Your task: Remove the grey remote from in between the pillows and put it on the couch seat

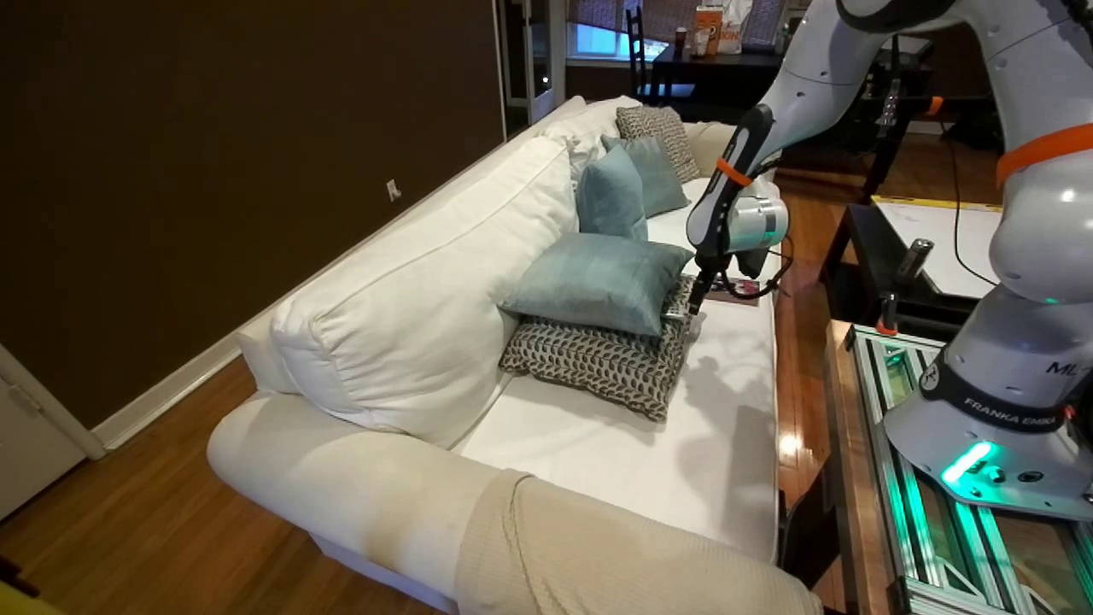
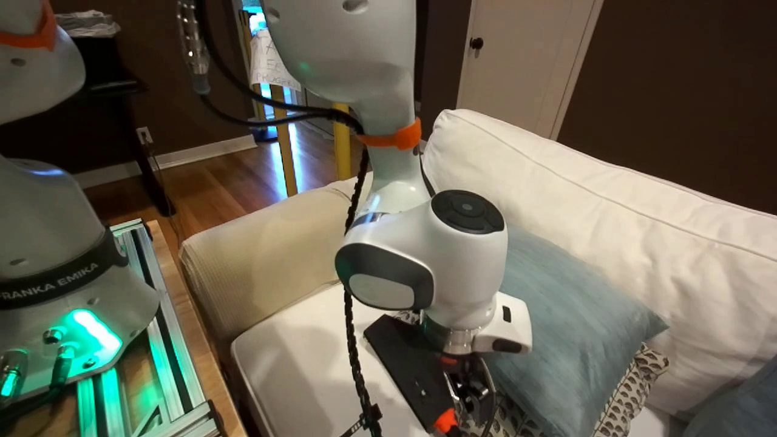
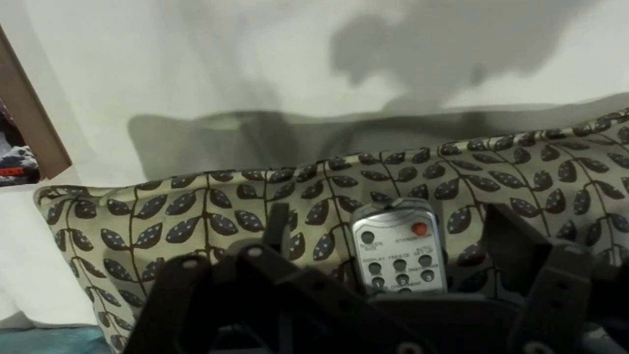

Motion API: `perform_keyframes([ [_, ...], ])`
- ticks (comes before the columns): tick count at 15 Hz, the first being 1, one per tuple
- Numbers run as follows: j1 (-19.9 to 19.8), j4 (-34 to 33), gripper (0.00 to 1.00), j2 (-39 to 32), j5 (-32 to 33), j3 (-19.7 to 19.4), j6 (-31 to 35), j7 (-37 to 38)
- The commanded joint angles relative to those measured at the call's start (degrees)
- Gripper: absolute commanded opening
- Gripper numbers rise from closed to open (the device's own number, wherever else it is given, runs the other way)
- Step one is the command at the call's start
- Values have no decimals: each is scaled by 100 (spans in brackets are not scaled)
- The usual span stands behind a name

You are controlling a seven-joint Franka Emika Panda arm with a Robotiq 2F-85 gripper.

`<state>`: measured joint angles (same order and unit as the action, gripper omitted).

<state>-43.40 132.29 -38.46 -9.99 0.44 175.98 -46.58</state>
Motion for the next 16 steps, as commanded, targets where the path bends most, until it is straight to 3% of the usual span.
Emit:
perform_keyframes([
  [1,-389,-397,100,-575,596,269,268,349],
  [15,-1152,-752,100,-1046,1820,974,468,950],
  [16,-1177,-736,75,-1034,1866,995,462,964],
])
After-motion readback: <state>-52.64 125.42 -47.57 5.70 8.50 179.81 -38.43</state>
